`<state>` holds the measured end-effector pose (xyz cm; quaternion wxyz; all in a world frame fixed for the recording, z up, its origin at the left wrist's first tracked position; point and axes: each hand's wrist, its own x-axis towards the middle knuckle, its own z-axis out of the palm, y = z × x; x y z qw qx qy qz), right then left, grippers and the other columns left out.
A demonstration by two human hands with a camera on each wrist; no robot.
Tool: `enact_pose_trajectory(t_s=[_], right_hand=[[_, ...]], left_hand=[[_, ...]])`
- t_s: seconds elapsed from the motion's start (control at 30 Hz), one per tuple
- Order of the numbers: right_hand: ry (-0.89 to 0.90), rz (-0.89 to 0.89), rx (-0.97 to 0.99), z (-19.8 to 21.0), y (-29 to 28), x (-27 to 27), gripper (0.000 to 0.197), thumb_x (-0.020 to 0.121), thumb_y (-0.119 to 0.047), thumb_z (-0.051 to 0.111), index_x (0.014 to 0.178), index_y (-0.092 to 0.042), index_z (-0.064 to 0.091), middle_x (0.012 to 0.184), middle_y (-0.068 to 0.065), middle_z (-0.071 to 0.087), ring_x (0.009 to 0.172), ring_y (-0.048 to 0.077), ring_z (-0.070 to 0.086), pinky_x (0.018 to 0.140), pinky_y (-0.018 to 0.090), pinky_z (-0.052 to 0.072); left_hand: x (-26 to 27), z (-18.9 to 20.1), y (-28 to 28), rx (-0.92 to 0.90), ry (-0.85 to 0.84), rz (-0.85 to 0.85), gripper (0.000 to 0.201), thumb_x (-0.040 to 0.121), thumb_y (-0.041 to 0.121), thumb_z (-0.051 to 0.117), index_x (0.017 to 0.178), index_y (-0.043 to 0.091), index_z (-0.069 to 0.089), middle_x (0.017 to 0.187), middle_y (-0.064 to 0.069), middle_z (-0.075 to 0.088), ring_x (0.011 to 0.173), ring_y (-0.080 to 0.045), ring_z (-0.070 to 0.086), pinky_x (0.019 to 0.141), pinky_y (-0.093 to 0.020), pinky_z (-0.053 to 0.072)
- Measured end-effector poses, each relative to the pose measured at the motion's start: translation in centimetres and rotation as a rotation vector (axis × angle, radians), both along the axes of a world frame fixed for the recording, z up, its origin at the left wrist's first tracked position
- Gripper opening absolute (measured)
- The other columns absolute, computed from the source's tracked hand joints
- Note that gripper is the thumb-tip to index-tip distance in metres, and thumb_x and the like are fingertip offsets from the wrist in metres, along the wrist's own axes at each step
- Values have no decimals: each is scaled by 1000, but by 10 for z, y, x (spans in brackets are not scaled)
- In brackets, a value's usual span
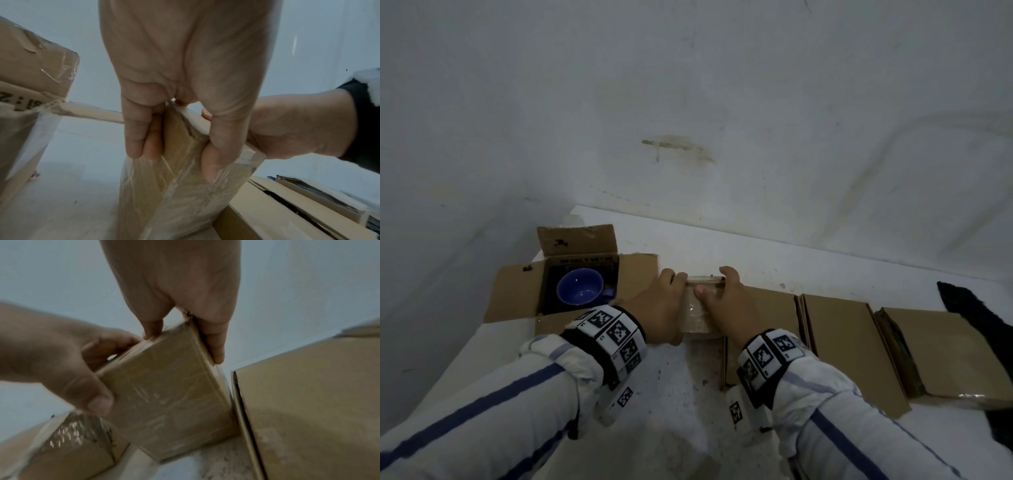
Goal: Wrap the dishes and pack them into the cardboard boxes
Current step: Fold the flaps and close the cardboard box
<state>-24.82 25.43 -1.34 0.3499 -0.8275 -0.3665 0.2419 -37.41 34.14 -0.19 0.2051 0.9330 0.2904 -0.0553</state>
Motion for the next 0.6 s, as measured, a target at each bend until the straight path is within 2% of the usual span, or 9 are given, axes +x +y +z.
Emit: enact_pose_trajectory(t_s=[0.1, 0.2, 0.27, 0.33, 0.4, 0.43, 0.5, 0.53, 0.6], right_hand=[[145, -16, 68, 4, -7, 7, 79, 82, -37, 69, 145, -25, 23, 140, 7, 41, 125, 23, 46, 103, 36, 42], [51, -4, 33, 7, -15, 12, 53, 77, -36, 74, 122, -23, 48, 123, 4, 46, 98, 11, 52, 84, 25, 49], [-16, 4, 30, 7, -19, 11, 41, 74, -37, 75, 103, -21, 51, 107, 0, 43, 83, 4, 47, 69, 15, 43], [-81, 18, -1, 7, -23, 6, 39, 71, -37, 76, 93, -19, 49, 102, 0, 41, 81, 9, 47, 65, 17, 39], [-149, 71, -48, 8, -26, 0, 38, 71, -33, 74, 90, -17, 46, 111, 3, 40, 92, 18, 48, 69, 22, 40], [-171, 114, -82, 9, -27, -3, 38, 73, -32, 72, 97, -15, 47, 127, 6, 36, 105, 21, 47, 76, 25, 42], [-211, 224, -163, 10, -29, -7, 56, 81, -32, 63, 128, -13, 41, 155, 3, 11, 130, 24, 36, 95, 32, 42], [-243, 285, -207, 10, -29, -9, 64, 87, -33, 57, 141, -13, 30, 159, 2, 3, 137, 23, 30, 103, 33, 38], [-328, 385, -294, 10, -28, -12, 66, 95, -33, 44, 150, -12, 16, 160, 4, 2, 144, 22, 19, 112, 32, 28]], left_hand=[[-3, 0, -4, 9, -31, 4, 104, 63, 21, 82, 143, 12, 17, 132, -7, 25, 110, -27, 46, 80, -31, 48], [-8, -6, -13, 27, -80, -32, 102, 63, 19, 84, 141, 12, 19, 139, -9, 20, 104, -30, 53, 79, -37, 53], [-12, -10, -15, 44, -91, -57, 101, 63, 21, 85, 140, 12, 20, 146, -11, 13, 106, -31, 54, 82, -38, 53], [-15, -10, -15, 52, -74, -75, 92, 67, 25, 83, 136, 12, 25, 148, -12, 11, 106, -30, 53, 80, -34, 50], [-15, -6, -17, 75, -31, -78, 75, 72, 26, 78, 129, 11, 29, 151, -15, 9, 102, -32, 56, 74, -34, 47], [-14, -5, -19, 97, -19, -78, 69, 73, 25, 76, 124, 11, 31, 149, -15, 14, 99, -32, 57, 72, -34, 47], [-12, -6, -21, 132, -14, -83, 67, 72, 24, 75, 122, 11, 32, 140, -12, 28, 90, -31, 59, 70, -39, 50], [-12, -8, -21, 140, -3, -85, 75, 72, 25, 75, 130, 10, 29, 142, -11, 28, 92, -30, 59, 72, -41, 52], [-11, -13, -21, 182, 60, -91, 96, 75, 30, 73, 147, 12, 13, 153, -8, 15, 106, -31, 57, 80, -40, 52]])
